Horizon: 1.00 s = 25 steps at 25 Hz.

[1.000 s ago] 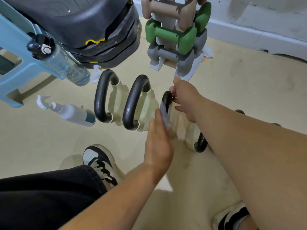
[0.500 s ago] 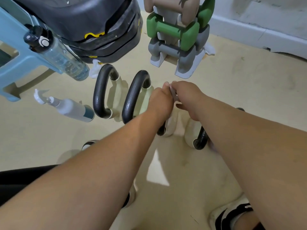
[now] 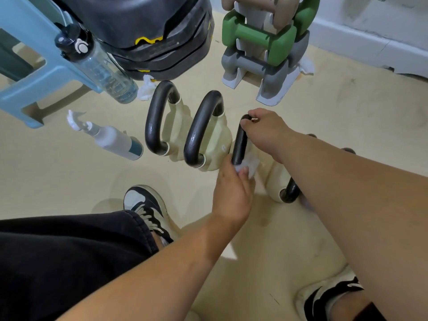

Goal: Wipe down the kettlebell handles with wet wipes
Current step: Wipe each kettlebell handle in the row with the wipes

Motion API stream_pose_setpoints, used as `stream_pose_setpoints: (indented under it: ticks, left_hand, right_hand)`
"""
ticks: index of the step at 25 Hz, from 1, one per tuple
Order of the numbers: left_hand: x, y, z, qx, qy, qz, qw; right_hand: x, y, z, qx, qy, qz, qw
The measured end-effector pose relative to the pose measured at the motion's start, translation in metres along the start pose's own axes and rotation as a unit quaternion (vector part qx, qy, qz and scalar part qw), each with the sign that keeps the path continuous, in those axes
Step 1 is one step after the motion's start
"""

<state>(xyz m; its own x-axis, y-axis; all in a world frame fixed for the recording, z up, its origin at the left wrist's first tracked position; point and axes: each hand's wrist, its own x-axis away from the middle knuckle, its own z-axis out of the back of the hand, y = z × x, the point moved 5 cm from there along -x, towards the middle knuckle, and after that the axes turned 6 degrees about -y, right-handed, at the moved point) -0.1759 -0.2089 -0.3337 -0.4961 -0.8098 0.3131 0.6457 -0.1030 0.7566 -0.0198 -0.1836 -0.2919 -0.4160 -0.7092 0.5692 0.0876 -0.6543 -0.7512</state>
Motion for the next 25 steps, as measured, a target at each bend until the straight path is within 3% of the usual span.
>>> stream_pose_setpoints:
  ticks: [2, 6, 11, 15, 20, 23, 25]
  left_hand:
    - [-0.027, 0.027, 0.006, -0.034, 0.01, -0.003, 0.999]
    - [-0.087, 0.053, 0.008, 0.064, -0.013, 0.07, 0.995]
    - [-0.034, 0.029, 0.002, 0.034, 0.05, -0.016, 0.998]
    - [0.01, 0.006, -0.007, -0.006, -0.009, -0.026, 1.0]
    - [-0.005, 0.0, 0.017, -0.151, -0.056, -0.122, 0.979]
    - [-0.002, 0.001, 0.03, -0.111, -0.05, -0.095, 0.988]
    - [0.011, -0.008, 0.034, 0.009, 0.0, 0.008, 1.0]
  right_hand:
    - [-0.001, -0.003, -0.001, 0.007, 0.009, 0.002, 1.0]
    - [-0.005, 0.0, 0.006, -0.04, 0.029, -0.005, 0.999]
    - [-0.01, 0.002, 0.01, -0.045, 0.032, -0.012, 0.998]
    - [-0.001, 0.0, 0.006, -0.024, -0.001, -0.03, 0.999]
    - [0.004, -0.006, -0.001, -0.028, 0.006, -0.053, 0.998]
    - [0.004, -0.003, -0.004, -0.035, 0.021, -0.057, 0.998]
    - [0.005, 0.001, -0.005, -0.051, 0.025, -0.06, 0.997]
